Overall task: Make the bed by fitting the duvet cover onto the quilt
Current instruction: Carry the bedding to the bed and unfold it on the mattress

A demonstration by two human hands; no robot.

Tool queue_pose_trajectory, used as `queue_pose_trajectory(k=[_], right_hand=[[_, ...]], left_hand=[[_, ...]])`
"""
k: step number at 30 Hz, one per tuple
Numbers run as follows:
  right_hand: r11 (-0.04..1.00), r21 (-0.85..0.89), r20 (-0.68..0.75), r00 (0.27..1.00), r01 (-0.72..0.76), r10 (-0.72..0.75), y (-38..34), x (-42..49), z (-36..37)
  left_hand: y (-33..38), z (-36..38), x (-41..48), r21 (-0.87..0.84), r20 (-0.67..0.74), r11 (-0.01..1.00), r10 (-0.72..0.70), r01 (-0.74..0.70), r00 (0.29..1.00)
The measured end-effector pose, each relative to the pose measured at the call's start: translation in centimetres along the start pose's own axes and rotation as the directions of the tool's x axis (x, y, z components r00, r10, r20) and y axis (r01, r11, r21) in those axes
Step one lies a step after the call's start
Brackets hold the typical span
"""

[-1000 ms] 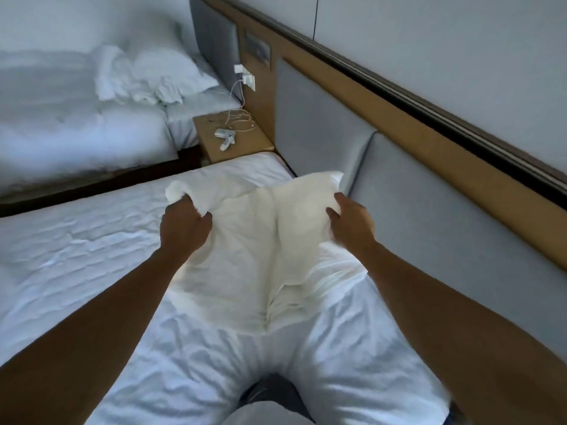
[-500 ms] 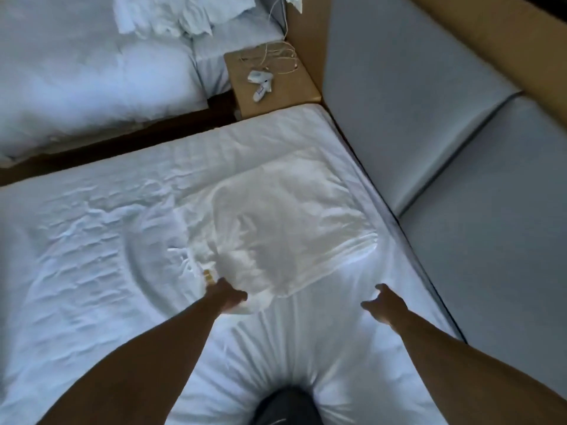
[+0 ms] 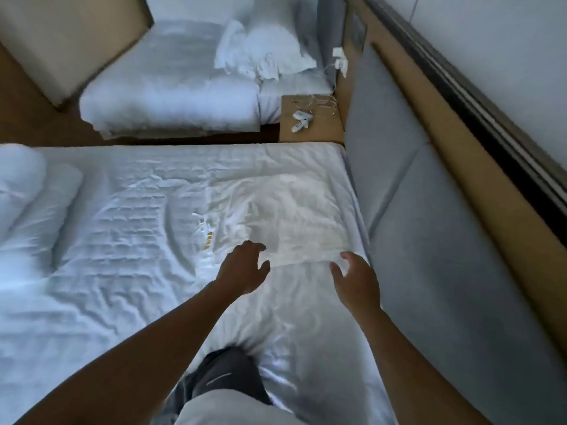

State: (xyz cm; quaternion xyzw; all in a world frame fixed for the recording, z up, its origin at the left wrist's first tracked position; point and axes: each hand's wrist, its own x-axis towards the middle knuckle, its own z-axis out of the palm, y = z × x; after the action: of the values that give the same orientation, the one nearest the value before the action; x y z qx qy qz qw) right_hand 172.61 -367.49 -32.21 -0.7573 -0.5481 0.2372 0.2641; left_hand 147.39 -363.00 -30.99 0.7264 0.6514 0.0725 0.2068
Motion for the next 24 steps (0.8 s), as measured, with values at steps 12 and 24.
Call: queue_pose_trajectory(k=[12,24], right_hand=[[0.953,0.303,0.324,0.938,0.021,-0.124,-13.7,-14.0,8.8],[0.848,0.525,0.355,0.888,0.067,-0.291,-32.5,-33.7,20.8]], left_hand=[[-14.0,-6.2,-27.4,-0.495,-0.268,0.807,-0.494,0.322,0.827],[-38.2,-16.6,-49.3,-0.875,-0.312,0.476,-0.702,0.095,0.64]])
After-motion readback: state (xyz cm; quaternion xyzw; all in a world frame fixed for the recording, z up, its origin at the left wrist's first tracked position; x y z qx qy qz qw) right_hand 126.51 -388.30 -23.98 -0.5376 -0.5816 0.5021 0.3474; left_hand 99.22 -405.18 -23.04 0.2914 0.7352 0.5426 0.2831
